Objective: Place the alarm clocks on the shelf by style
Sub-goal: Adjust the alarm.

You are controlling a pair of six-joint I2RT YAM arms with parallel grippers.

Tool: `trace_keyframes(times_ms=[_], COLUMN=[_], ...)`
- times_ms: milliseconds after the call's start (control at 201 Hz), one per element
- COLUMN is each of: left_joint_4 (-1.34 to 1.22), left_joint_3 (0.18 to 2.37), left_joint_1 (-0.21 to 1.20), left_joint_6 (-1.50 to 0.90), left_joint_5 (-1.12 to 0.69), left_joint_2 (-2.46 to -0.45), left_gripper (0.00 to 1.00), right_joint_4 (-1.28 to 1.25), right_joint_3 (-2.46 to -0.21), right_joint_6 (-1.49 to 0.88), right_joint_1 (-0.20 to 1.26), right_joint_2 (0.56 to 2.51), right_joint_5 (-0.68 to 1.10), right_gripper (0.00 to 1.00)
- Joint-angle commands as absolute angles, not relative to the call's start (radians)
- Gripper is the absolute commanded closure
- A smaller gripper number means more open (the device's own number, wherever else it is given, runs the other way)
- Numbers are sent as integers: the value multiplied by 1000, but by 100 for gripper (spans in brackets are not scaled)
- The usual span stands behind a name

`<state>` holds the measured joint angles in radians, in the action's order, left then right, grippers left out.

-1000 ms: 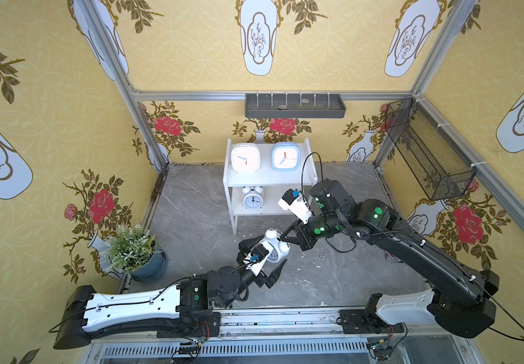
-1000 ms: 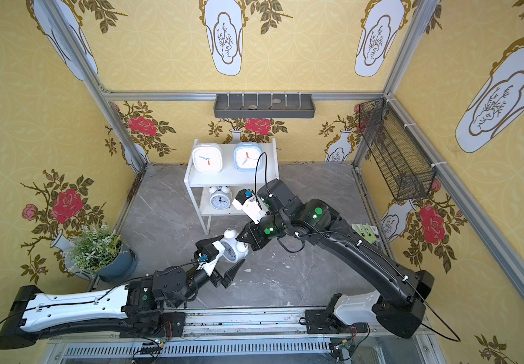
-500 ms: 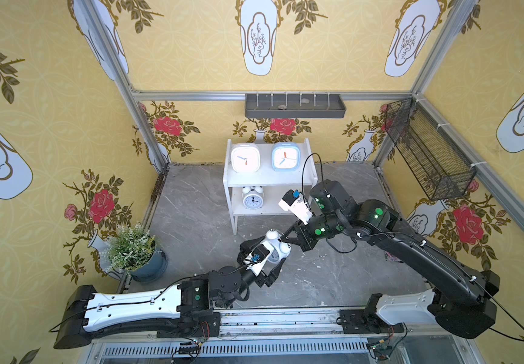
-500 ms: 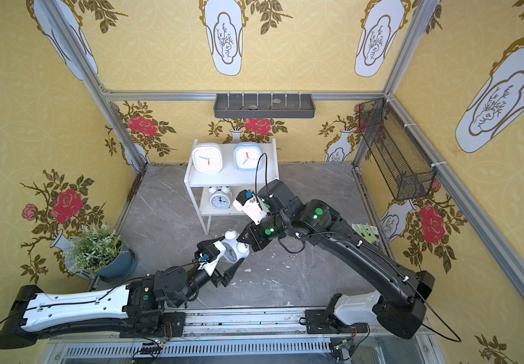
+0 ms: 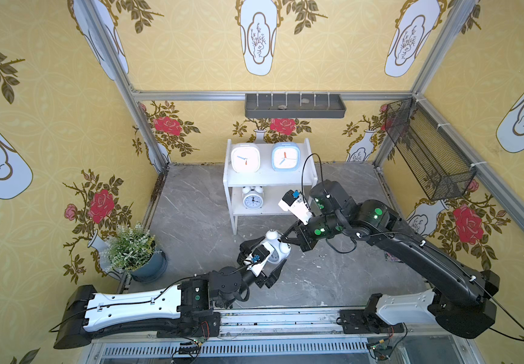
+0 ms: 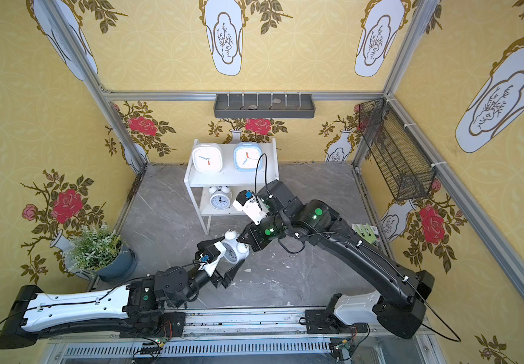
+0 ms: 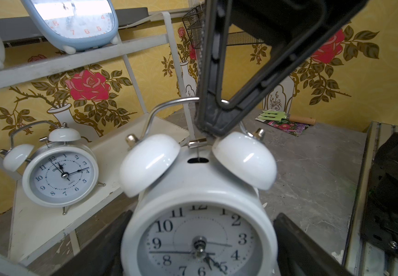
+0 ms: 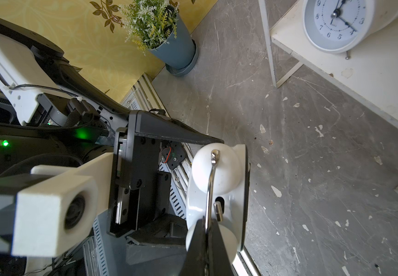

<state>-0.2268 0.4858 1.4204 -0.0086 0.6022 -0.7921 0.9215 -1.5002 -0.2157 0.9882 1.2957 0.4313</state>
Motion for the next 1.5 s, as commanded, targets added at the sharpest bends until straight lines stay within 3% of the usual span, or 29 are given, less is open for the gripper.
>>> trace_keyframes(times_ms=[0,274,941,1115,1225,1493], left_joint_4=[-234,-230,-241,-245,-250,-268], left_joint_3=[479,482,477,477,476,465], left_joint_1=[1419,1419,1419,1419,1419,1413], left_joint_6=[-17,-14,-14,-14,-18,-37], left_joint_5=[596,599,594,598,601,614], left_joint_2=[-793,-794,-790,-793,-795,-792], left_gripper=[6,6,27,30,31,38], right_joint_4=[869,862,856,856,856,845], right_joint_3=[-1502,-1495,-1489,-1486,-1486,-1475], right_joint_6=[-207,-207,-212,-213,-213,-216], right_joint_1=[990,989,990,990,990,989], right_joint_2=[1292,1298,1297,1298,1298,1292], right_joint_5=[434,434,430,421,413,407], right_gripper=[100,100,99,93,81,78])
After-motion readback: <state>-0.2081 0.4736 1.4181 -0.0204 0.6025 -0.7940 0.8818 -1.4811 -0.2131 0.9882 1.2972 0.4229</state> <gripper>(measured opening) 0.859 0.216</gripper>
